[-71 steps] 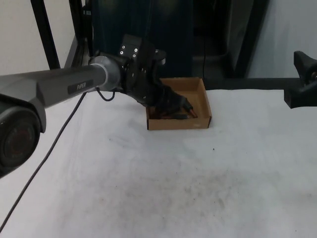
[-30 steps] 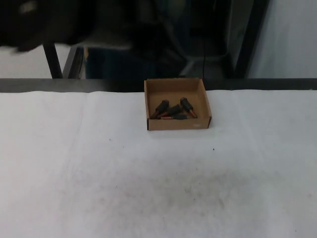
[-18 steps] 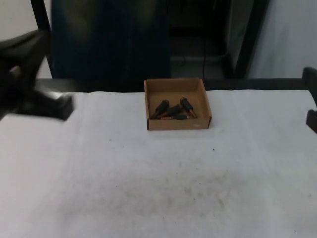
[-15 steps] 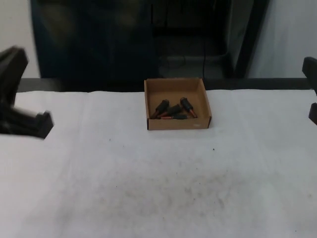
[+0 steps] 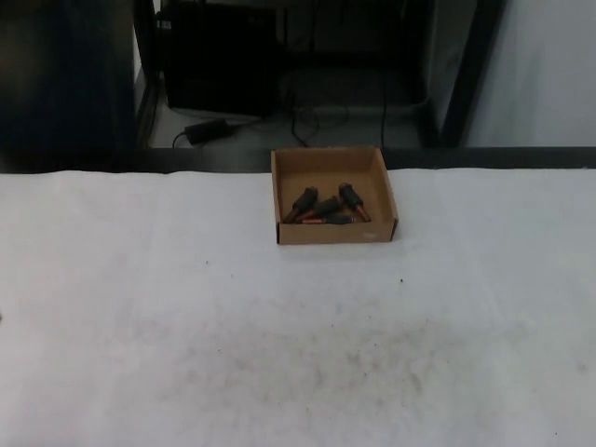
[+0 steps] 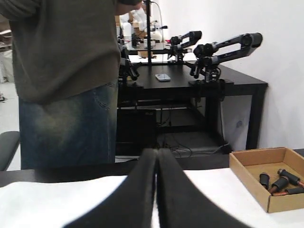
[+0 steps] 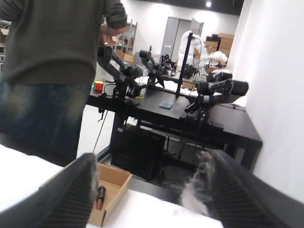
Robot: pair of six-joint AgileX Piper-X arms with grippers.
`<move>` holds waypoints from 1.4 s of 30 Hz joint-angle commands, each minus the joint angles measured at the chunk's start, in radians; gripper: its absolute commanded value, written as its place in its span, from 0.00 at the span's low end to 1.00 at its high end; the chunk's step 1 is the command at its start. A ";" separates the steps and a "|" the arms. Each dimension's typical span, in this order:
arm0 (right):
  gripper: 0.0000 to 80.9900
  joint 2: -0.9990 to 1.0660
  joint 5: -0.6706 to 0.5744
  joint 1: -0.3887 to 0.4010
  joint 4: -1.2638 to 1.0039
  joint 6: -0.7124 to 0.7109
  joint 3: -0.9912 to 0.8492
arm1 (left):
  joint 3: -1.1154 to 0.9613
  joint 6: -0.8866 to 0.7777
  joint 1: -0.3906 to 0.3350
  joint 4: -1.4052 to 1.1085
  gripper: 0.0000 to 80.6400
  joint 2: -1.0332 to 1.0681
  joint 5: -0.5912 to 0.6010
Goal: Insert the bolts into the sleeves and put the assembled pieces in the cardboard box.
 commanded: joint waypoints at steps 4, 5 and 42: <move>0.77 -0.013 -0.081 -0.005 -0.002 -0.034 0.050 | 0.009 -0.025 0.098 -0.012 0.01 0.014 0.160; 0.77 -0.013 -0.091 -0.005 -0.015 -0.044 0.066 | 0.017 -0.011 0.107 -0.013 0.01 0.027 0.187; 0.77 -0.013 0.045 -0.005 0.067 -0.048 0.100 | 0.032 0.183 0.113 0.238 0.10 -0.060 0.263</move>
